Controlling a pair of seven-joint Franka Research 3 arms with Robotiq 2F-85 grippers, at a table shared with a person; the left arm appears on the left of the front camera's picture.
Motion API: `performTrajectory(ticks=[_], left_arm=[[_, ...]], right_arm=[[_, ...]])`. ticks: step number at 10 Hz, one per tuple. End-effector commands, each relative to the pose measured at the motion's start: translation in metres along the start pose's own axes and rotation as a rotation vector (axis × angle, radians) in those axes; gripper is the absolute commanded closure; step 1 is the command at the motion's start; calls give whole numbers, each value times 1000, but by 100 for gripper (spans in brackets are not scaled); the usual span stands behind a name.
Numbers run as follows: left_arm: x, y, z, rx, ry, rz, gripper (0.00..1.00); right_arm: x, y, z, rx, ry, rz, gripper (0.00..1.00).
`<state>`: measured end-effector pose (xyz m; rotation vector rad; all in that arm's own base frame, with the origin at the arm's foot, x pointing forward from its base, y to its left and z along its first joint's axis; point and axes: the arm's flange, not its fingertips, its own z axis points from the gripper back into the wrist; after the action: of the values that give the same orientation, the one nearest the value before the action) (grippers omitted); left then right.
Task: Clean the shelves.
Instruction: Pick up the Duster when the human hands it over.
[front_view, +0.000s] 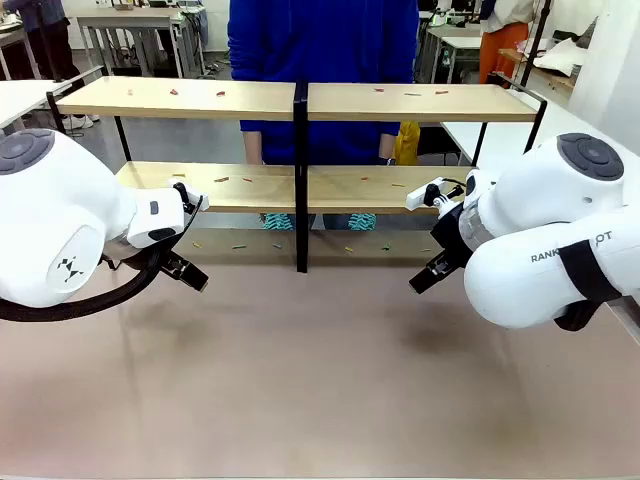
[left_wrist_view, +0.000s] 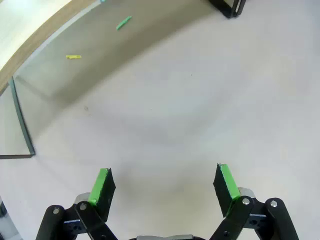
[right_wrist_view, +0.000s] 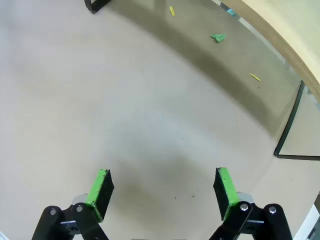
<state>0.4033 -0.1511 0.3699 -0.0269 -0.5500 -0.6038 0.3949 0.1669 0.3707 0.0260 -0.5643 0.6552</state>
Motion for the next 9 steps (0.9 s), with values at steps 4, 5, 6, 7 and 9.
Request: performTrajectory(ticks=[4, 5, 6, 7, 9], left_arm=[[0, 0, 0, 0, 0, 0, 0], [0, 0, 0, 0, 0, 0, 0], [0, 0, 0, 0, 0, 0, 0], [0, 0, 0, 0, 0, 0, 0], [0, 0, 0, 0, 0, 0, 0]], right_arm=[[0, 0, 0, 0, 0, 0, 0], [0, 0, 0, 0, 0, 0, 0], [0, 0, 0, 0, 0, 0, 0], [0, 0, 0, 0, 0, 0, 0], [0, 0, 0, 0, 0, 0, 0]])
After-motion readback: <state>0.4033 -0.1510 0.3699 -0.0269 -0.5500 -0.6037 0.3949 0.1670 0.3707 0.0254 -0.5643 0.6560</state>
